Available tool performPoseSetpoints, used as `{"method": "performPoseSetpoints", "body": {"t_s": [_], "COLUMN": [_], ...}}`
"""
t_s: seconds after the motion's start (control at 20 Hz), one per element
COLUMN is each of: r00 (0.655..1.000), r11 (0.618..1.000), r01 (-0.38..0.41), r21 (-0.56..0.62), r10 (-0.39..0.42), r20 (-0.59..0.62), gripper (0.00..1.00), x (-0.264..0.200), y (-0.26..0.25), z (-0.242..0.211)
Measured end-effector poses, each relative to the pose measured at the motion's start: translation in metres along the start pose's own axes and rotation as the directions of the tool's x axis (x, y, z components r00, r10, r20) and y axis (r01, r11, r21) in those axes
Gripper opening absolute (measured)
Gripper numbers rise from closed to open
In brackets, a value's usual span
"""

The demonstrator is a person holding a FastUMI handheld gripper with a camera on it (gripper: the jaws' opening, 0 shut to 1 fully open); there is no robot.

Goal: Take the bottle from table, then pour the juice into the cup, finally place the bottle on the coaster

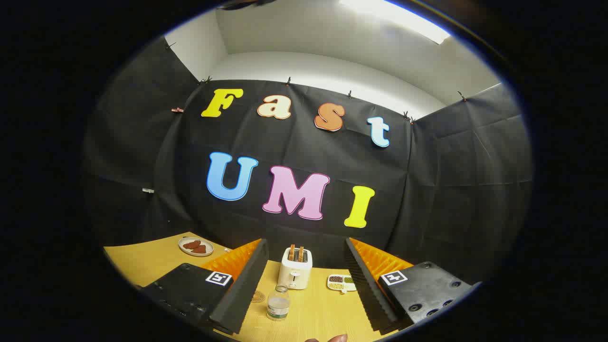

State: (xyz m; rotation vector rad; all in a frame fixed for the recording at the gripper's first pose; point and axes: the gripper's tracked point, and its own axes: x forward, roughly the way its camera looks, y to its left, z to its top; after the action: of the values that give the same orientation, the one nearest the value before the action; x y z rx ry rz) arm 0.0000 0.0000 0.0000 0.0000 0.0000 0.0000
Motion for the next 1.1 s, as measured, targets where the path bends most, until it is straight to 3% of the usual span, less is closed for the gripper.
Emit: {"method": "performPoseSetpoints", "body": {"t_s": [0.8, 1.1], "r00": [1.0, 1.0], "r11": [1.0, 1.0], "r01": [0.007, 0.01], "r21": [0.006, 0.015], "r10": [-0.007, -0.01], "r20": [0.004, 0.0], "gripper": [0.97, 0.97], "x": [-0.015, -0.013], "y": [-0.002, 0.002], "z": [0.002, -0.018]}}
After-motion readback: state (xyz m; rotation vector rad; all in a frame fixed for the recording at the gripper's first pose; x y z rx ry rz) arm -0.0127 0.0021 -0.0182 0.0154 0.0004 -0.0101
